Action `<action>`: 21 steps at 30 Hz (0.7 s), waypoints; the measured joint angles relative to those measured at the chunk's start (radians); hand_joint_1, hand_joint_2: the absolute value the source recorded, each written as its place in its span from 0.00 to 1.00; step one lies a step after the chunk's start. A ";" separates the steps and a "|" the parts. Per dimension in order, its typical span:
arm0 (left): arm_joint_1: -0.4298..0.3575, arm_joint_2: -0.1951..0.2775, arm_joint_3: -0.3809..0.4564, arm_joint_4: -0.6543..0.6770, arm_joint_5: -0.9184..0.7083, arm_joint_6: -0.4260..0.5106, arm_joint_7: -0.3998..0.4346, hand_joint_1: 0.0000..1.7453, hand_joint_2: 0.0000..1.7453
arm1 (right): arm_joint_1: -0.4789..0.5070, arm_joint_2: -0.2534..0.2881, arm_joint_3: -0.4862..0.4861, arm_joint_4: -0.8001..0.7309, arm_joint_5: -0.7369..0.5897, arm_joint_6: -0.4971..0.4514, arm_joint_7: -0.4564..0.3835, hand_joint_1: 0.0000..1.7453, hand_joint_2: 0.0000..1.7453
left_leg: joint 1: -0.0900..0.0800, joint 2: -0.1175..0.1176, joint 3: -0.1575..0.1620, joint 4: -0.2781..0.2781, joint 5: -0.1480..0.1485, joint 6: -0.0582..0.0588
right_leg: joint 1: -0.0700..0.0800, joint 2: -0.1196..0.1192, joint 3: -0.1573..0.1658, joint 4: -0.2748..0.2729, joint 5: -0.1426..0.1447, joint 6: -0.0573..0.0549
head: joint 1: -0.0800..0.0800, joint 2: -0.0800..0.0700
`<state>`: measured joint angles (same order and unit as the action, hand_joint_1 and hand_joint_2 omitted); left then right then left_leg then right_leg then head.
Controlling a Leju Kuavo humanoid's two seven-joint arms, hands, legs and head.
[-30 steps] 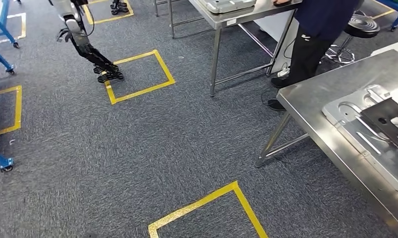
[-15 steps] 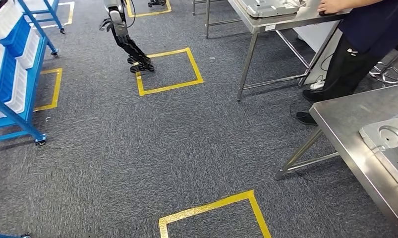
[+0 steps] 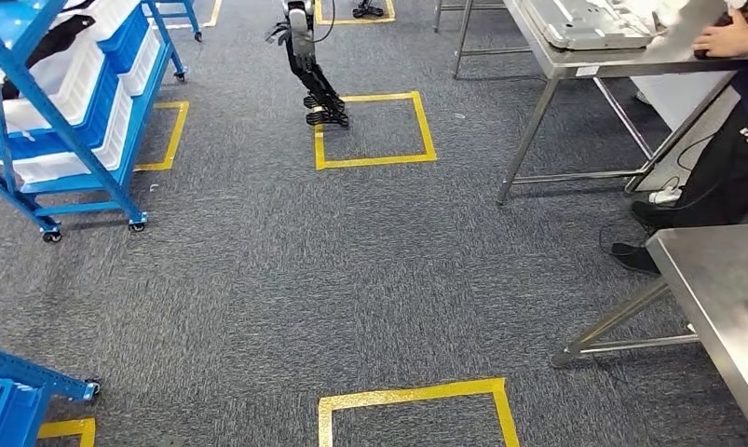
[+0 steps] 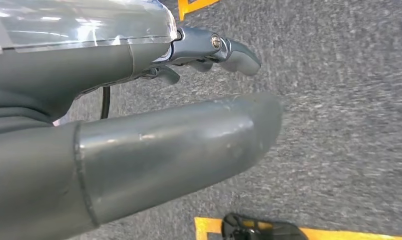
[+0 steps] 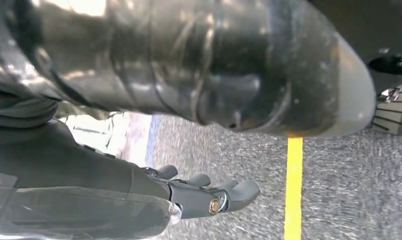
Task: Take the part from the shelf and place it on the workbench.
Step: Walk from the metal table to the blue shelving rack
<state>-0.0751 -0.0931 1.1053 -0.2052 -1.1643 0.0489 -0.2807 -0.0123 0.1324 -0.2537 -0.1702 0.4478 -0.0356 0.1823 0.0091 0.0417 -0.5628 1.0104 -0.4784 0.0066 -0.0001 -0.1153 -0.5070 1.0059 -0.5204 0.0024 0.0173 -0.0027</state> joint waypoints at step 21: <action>-0.004 -0.002 0.001 0.000 0.001 -0.001 0.002 0.00 0.00 | 0.006 -0.003 0.000 0.000 0.004 0.013 0.008 0.00 0.00 | 0.005 -0.056 -0.125 0.215 -0.094 -0.018 | -0.008 0.108 -0.011 -0.016 0.022 -0.033 | -0.002 0.000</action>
<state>-0.0792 -0.0952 1.1067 -0.2052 -1.1633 0.0476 -0.2790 -0.0065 0.1293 -0.2537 -0.1698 0.4520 -0.0221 0.1904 0.0136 -0.0141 -0.6878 1.2250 -0.5720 -0.0113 -0.0081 -0.0069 -0.5176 0.9900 -0.4986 -0.0308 0.0151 -0.0027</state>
